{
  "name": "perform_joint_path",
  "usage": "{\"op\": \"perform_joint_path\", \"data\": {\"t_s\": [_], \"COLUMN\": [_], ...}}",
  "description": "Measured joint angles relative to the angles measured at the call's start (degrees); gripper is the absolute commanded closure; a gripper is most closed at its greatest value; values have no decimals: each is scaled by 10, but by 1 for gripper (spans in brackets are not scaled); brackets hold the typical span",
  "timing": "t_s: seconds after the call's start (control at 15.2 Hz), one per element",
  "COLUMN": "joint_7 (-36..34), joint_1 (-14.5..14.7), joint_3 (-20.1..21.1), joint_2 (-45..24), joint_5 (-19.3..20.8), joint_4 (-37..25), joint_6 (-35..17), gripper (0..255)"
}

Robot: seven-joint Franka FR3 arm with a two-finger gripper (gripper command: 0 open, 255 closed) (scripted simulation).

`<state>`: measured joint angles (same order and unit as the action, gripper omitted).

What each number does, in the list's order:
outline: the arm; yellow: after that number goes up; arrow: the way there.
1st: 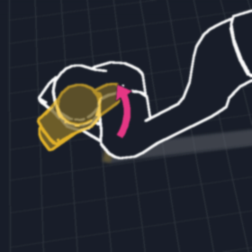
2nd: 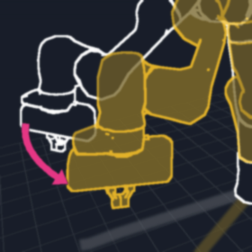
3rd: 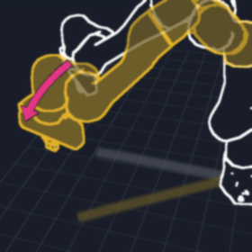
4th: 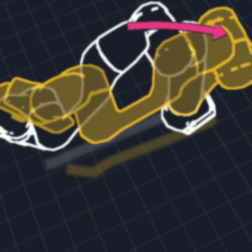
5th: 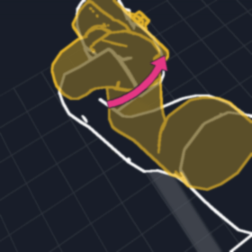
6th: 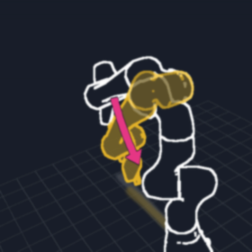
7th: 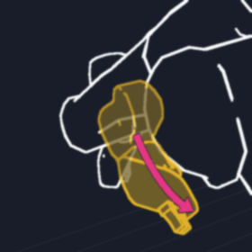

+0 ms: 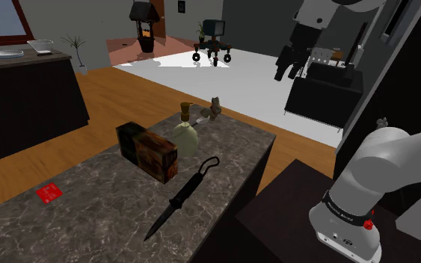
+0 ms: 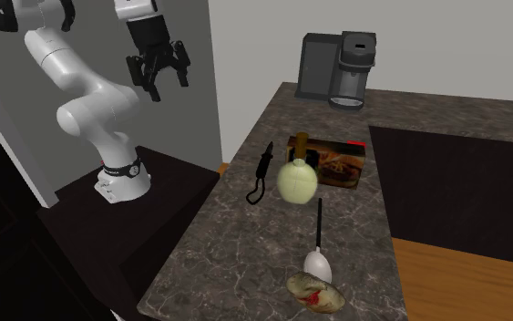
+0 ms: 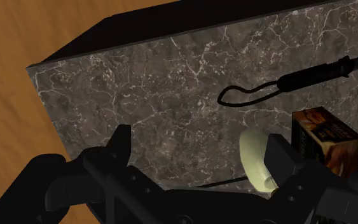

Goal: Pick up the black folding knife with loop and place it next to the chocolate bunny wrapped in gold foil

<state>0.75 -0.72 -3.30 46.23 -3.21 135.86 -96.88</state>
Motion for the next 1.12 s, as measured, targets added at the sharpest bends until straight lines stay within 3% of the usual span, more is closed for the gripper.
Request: {"op": "perform_joint_path", "data": {"t_s": [0.13,0.46,0.73,1.12], "joint_7": [-11,-121,-224,-381], "joint_1": [-1,-10,-10,-7], "joint_3": [7,69,134,246], "joint_2": [4,35,61,28], "joint_5": [-4,-39,-81,-151], "joint_4": [10,84,146,195], "joint_6": [-7,-54,-97,-189], "gripper": [0,0,0,0]}}
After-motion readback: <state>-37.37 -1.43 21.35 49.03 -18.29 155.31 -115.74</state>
